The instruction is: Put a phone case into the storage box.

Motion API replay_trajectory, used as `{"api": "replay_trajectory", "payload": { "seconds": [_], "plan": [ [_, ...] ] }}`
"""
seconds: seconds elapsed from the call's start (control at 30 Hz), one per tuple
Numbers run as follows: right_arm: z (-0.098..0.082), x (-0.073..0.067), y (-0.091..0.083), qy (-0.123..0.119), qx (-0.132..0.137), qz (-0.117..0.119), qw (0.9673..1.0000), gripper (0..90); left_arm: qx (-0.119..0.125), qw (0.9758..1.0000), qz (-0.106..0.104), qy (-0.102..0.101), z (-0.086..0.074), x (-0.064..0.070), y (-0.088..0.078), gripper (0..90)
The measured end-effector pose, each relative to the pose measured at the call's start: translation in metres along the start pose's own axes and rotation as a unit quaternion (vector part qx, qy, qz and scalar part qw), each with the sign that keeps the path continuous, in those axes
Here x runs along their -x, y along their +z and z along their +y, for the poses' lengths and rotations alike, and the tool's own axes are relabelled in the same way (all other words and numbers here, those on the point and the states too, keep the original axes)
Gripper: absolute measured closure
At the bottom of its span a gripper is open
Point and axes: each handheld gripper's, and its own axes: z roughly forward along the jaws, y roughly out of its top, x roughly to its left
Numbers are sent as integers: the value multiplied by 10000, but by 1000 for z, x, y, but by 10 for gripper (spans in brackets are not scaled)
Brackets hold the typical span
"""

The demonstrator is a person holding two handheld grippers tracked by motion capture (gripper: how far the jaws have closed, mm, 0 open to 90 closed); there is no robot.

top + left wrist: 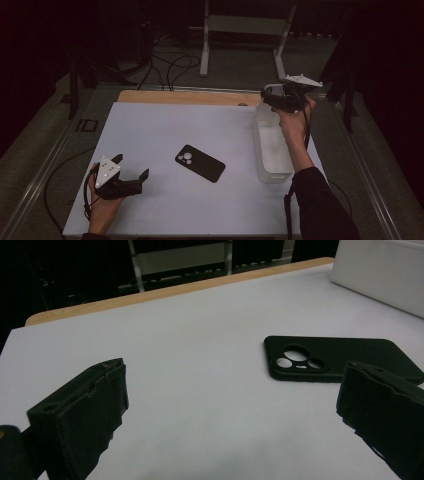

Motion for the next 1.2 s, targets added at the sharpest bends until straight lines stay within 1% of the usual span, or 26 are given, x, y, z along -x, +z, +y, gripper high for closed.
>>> {"api": "replay_trajectory", "payload": {
  "seconds": [0.3, 0.37, 0.47, 0.73, 0.93, 1.13, 1.2],
  "plan": [
    [-3, 8, 9, 49, -55, -249, 9997, 167, 0, 10000, -10, 1, 0, 0, 0, 8],
    [-3, 8, 10, 45, -67, -268, 9996, 167, 6, 10000, -6, -6, 0, 0, 0, 8],
    [-4, 12, 13, 149, -81, -318, 9994, 166, 18, 10000, -11, -8, 0, 0, 0, 8],
    [-10, 16, 25, 247, -196, -444, 9985, 166, 26, 10000, -15, -2, 0, 1, -1, 8],
    [-17, 18, 36, 241, -345, -526, 9977, 166, 28, 10000, -18, -4, 0, 0, -1, 8],
    [-25, 16, 46, 166, -497, -588, 9969, 166, 28, 10000, -18, -2, 0, 0, -1, 8],
    [-27, 16, 49, 184, -527, -622, 9965, 166, 22, 10000, -20, 7, 0, 1, -1, 8]
  ]
}}
